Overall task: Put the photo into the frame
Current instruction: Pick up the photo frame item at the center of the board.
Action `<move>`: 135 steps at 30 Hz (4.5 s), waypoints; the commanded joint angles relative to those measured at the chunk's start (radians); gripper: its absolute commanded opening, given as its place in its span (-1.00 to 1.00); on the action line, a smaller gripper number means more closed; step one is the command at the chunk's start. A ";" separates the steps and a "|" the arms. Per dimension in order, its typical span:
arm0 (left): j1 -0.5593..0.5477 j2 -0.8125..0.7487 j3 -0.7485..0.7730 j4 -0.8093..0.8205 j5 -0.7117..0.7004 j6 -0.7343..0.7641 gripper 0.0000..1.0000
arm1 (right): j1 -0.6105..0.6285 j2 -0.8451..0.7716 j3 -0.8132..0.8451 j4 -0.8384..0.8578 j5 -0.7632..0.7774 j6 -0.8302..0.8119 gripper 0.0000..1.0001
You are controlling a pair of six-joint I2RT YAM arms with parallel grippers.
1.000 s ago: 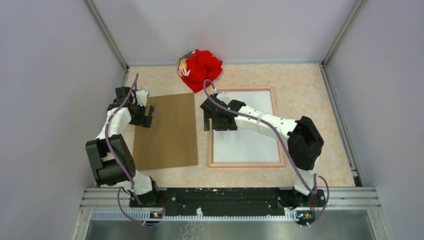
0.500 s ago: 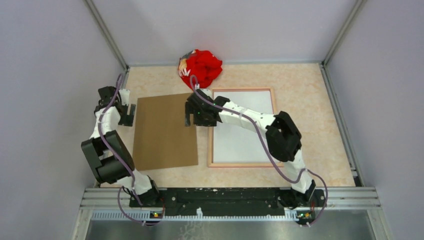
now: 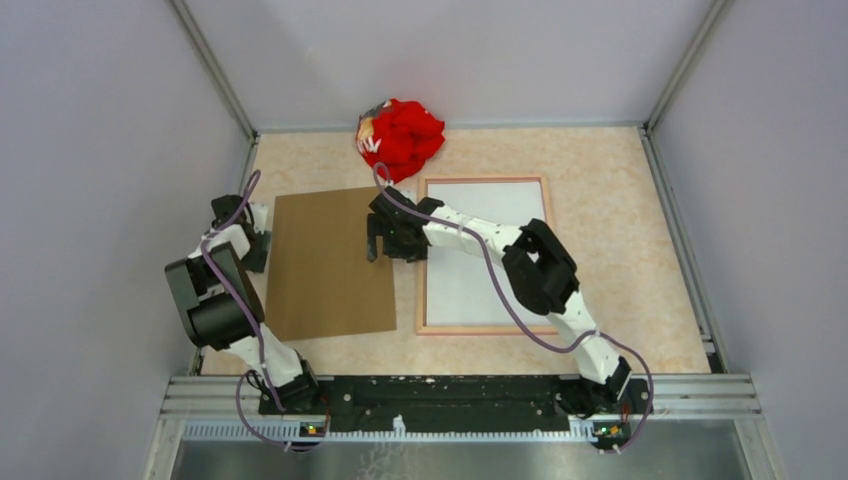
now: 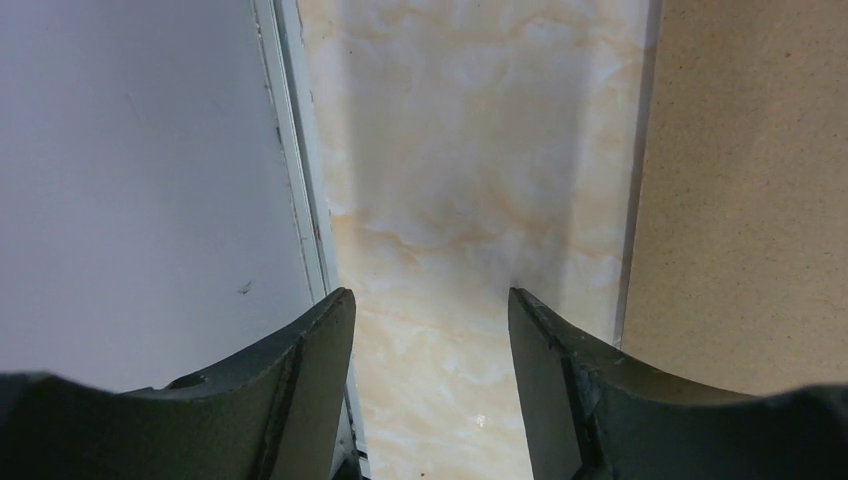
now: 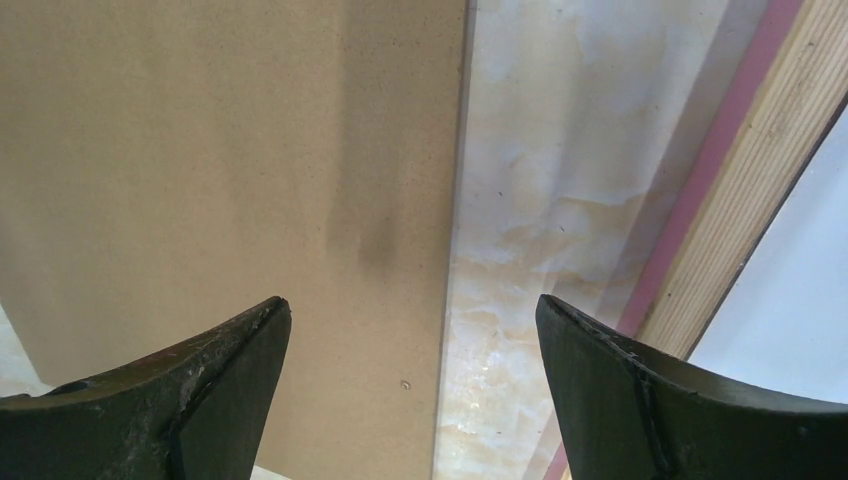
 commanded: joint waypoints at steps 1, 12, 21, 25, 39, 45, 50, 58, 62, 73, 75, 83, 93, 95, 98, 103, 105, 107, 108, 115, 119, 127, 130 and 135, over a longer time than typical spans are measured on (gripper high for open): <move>0.001 0.012 -0.012 0.028 0.070 -0.021 0.29 | -0.015 0.012 0.016 0.045 -0.022 0.027 0.85; -0.022 0.062 -0.061 0.001 0.164 -0.027 0.04 | -0.030 0.011 -0.094 0.186 -0.147 0.112 0.85; -0.058 0.087 -0.075 -0.021 0.207 -0.026 -0.20 | -0.042 0.024 -0.163 0.363 -0.311 0.214 0.83; -0.062 0.094 -0.073 -0.039 0.246 -0.017 -0.40 | -0.058 -0.015 -0.224 0.516 -0.395 0.292 0.80; -0.065 0.107 -0.068 -0.113 0.373 0.035 -1.00 | -0.057 -0.133 -0.219 0.687 -0.472 0.363 0.76; -0.072 0.116 -0.065 -0.131 0.391 0.057 -1.00 | -0.056 -0.176 -0.290 0.789 -0.491 0.401 0.75; -0.073 0.115 -0.059 -0.145 0.400 0.066 -1.00 | -0.050 -0.218 -0.327 0.880 -0.507 0.429 0.72; -0.083 0.100 -0.029 -0.196 0.440 0.069 -1.00 | -0.032 -0.277 -0.361 1.074 -0.563 0.440 0.71; -0.082 0.091 -0.013 -0.228 0.473 0.076 -1.00 | -0.027 -0.254 -0.401 1.274 -0.620 0.543 0.69; -0.085 0.054 -0.007 -0.250 0.480 0.082 -1.00 | -0.022 -0.248 -0.353 1.109 -0.600 0.493 0.53; -0.085 0.048 -0.004 -0.251 0.483 0.080 -1.00 | -0.022 -0.268 -0.346 0.994 -0.559 0.450 0.40; -0.090 0.039 0.010 -0.271 0.512 0.072 -1.00 | -0.022 -0.271 -0.311 0.743 -0.445 0.389 -0.29; -0.117 -0.166 0.238 -0.501 0.797 0.175 0.78 | -0.073 -0.332 -0.249 0.557 -0.392 0.347 -1.00; -0.126 -0.225 0.300 -0.519 0.879 0.196 0.96 | -0.103 -0.347 -0.203 0.518 -0.388 0.340 -1.00; -0.144 -0.314 0.367 -0.501 0.990 0.212 0.97 | -0.155 -0.342 -0.070 0.415 -0.388 0.341 -1.00; -0.158 -0.523 0.297 -0.433 1.144 0.392 0.97 | -0.231 -0.362 0.036 0.347 -0.400 0.408 -1.00; -0.163 -0.624 0.228 -0.433 1.165 0.581 0.98 | -0.251 -0.394 0.020 0.351 -0.397 0.444 -1.00; -0.164 -0.719 0.162 -0.420 1.158 0.677 0.97 | -0.267 -0.420 -0.001 0.364 -0.393 0.464 -1.00; -0.165 -0.762 0.132 -0.411 1.152 0.720 0.97 | -0.274 -0.441 -0.015 0.377 -0.391 0.478 -1.00; -0.165 -0.919 0.042 -0.490 1.155 0.926 0.97 | -0.291 -0.506 -0.065 0.414 -0.400 0.513 -1.00; -0.165 -0.994 -0.047 -0.352 1.154 0.940 0.97 | -0.291 -0.555 -0.129 0.441 -0.417 0.538 -1.00; -0.167 -1.020 -0.123 -0.280 1.166 1.015 0.85 | -0.291 -0.693 -0.317 0.542 -0.443 0.602 -1.00; -0.168 -1.013 -0.123 -0.280 1.202 1.023 0.74 | -0.287 -0.724 -0.369 0.570 -0.451 0.629 -1.00; -0.177 -1.004 -0.137 -0.281 1.230 1.065 0.43 | -0.267 -0.756 -0.429 0.633 -0.447 0.679 -1.00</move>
